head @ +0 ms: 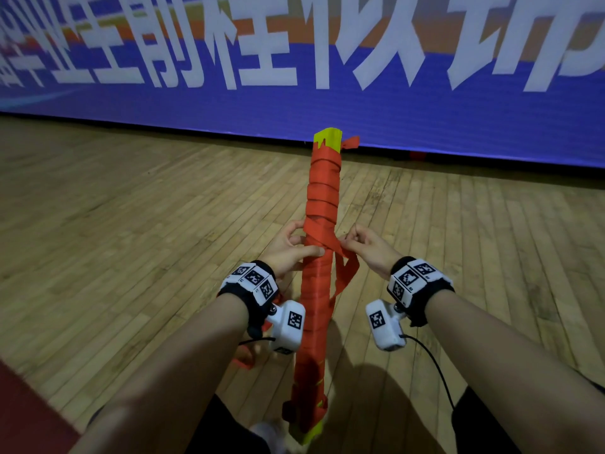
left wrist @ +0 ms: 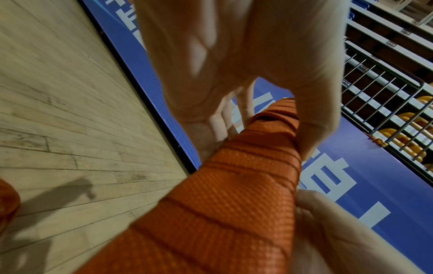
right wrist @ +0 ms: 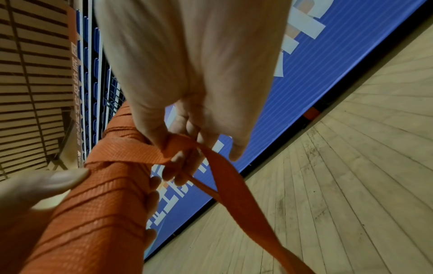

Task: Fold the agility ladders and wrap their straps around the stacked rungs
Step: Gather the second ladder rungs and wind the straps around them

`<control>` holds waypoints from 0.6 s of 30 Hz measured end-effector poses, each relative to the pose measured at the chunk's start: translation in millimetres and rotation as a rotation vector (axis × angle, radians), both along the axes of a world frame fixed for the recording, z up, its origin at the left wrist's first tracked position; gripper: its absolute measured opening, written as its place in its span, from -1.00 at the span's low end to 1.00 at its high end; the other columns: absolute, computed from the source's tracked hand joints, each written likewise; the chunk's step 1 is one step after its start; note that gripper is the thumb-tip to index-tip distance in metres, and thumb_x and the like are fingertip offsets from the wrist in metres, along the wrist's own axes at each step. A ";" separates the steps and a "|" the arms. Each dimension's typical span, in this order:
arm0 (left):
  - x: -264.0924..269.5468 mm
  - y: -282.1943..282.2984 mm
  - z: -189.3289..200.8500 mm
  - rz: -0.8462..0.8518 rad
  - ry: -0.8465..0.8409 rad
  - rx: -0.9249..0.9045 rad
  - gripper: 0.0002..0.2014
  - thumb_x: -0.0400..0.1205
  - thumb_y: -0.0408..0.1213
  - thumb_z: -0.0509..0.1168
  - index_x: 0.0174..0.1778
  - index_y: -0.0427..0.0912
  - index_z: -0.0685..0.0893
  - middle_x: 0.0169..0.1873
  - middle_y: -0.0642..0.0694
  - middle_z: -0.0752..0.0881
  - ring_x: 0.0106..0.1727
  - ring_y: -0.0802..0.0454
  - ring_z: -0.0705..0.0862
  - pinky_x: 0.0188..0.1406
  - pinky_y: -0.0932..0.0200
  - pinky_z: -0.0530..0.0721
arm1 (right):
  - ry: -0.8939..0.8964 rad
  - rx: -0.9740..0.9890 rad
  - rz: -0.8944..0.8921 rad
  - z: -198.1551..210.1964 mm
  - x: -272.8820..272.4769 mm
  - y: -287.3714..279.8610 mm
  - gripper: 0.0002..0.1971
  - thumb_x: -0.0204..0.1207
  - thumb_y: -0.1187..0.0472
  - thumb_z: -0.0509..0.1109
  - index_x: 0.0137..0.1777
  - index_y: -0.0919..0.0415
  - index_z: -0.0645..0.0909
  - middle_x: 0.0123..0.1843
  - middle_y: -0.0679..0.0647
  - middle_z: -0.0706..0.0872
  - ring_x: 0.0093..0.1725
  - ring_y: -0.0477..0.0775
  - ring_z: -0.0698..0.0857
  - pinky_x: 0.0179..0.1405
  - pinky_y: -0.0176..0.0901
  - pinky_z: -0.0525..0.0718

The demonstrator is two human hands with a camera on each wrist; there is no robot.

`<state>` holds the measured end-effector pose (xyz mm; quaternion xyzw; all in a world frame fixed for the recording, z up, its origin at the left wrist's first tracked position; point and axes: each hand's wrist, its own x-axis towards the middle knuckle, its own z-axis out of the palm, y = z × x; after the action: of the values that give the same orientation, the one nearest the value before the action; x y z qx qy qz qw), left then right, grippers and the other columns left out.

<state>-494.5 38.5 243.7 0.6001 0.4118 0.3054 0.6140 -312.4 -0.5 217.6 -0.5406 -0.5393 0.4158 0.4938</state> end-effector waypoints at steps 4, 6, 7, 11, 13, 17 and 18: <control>-2.2 1.0 -0.4 -0.002 0.015 -0.008 -0.45 0.50 -0.55 0.42 0.35 -0.10 0.44 -0.02 -0.14 0.72 0.00 -0.02 0.71 -0.06 0.00 0.72 | -0.054 -0.002 -0.038 3.5 1.9 -1.0 -0.77 0.63 0.44 0.24 -0.26 0.22 0.40 -0.30 0.15 0.66 -0.30 0.00 0.64 -0.24 -0.28 0.60; -3.8 2.4 -2.0 0.009 0.034 -0.007 -0.43 0.49 -0.54 0.43 0.38 -0.13 0.44 -0.07 -0.13 0.71 -0.01 -0.05 0.70 -0.01 -0.07 0.71 | -0.040 -0.010 -0.046 3.9 5.7 -1.1 -0.79 0.63 0.39 0.26 -0.23 0.20 0.43 -0.33 0.16 0.62 -0.35 0.01 0.61 -0.26 -0.22 0.57; -4.5 3.3 -2.8 0.014 0.045 -0.003 -0.43 0.48 -0.53 0.44 0.38 -0.14 0.44 -0.08 -0.14 0.70 0.00 -0.08 0.70 0.03 -0.12 0.71 | -0.026 -0.021 -0.040 4.3 7.4 -1.5 -0.82 0.64 0.37 0.26 -0.20 0.19 0.45 -0.32 0.17 0.61 -0.37 -0.01 0.60 -0.28 -0.21 0.56; -3.6 4.4 -5.2 0.028 0.079 0.015 -0.42 0.47 -0.49 0.47 0.37 -0.11 0.46 -0.03 -0.18 0.70 0.06 -0.14 0.70 0.12 -0.20 0.69 | -0.045 -0.052 0.004 9.3 5.9 -4.8 -0.86 0.68 0.34 0.20 0.08 0.34 0.59 -0.15 0.21 0.66 -0.23 -0.01 0.62 -0.17 -0.34 0.59; -2.2 3.8 -5.6 0.029 0.080 0.016 -0.43 0.47 -0.49 0.47 0.35 -0.10 0.47 -0.06 -0.16 0.69 0.04 -0.13 0.70 0.12 -0.20 0.68 | -0.080 -0.041 0.016 10.3 3.5 -6.6 -0.67 0.68 0.25 0.22 0.11 0.62 0.57 -0.18 0.32 0.60 -0.16 0.07 0.56 -0.13 -0.33 0.53; 0.5 2.3 -5.3 0.010 0.079 0.011 -0.39 0.46 -0.47 0.48 0.40 -0.10 0.46 -0.10 -0.09 0.69 0.05 -0.10 0.70 0.11 -0.16 0.70 | -0.093 -0.031 0.009 12.6 2.9 -8.8 -0.67 0.63 0.18 0.31 -0.12 0.51 0.65 -0.33 0.38 0.55 -0.29 -0.07 0.54 -0.18 -0.29 0.47; 0.9 2.1 -5.5 0.010 0.080 0.010 -0.38 0.46 -0.47 0.48 0.42 -0.10 0.45 -0.09 -0.09 0.68 0.07 -0.11 0.70 0.10 -0.14 0.71 | -0.100 -0.035 0.006 13.5 4.4 -8.7 -0.75 0.62 0.21 0.32 -0.21 0.36 0.67 -0.40 0.17 0.56 -0.38 -0.21 0.54 -0.25 -0.38 0.46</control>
<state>-493.5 40.7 238.2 0.6130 0.4374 0.2863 0.5924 -308.1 -9.2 231.1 -0.5678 -0.5575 0.3992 0.4554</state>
